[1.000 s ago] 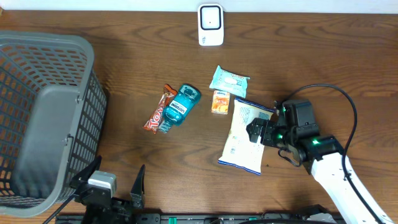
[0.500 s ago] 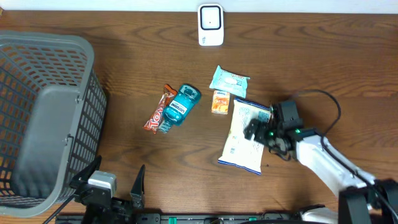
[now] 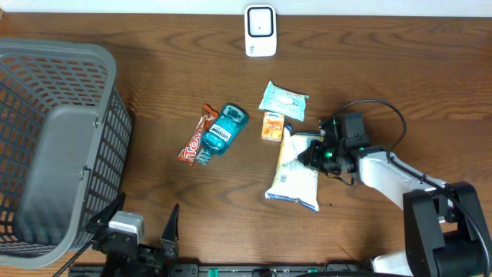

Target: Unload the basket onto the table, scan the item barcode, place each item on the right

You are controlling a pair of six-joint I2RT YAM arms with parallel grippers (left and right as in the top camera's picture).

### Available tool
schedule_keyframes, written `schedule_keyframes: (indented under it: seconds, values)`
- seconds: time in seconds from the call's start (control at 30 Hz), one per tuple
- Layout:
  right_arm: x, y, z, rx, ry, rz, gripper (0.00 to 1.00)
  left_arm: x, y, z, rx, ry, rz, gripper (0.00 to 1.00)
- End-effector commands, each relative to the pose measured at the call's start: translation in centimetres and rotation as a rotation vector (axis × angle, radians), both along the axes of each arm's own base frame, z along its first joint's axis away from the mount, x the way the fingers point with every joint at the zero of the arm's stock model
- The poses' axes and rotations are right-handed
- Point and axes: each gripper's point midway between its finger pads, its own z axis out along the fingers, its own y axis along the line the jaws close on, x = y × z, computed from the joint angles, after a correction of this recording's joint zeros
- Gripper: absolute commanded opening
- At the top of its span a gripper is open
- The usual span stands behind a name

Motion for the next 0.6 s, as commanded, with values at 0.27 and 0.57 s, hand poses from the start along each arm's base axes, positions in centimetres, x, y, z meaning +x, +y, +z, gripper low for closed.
schedule_keyframes:
  seconds: [0.27,0.57]
  values:
    - [-0.9,0.4,15.3,0.155,-0.548,0.203,0.01,0.0,0.0,0.1,-0.003,-0.003,-0.001,1.0]
    - [-2.5,-1.1,23.7,0.085,-0.887,0.161,0.02,0.0,0.0,0.1,-0.003,-0.003,-0.001,1.0]
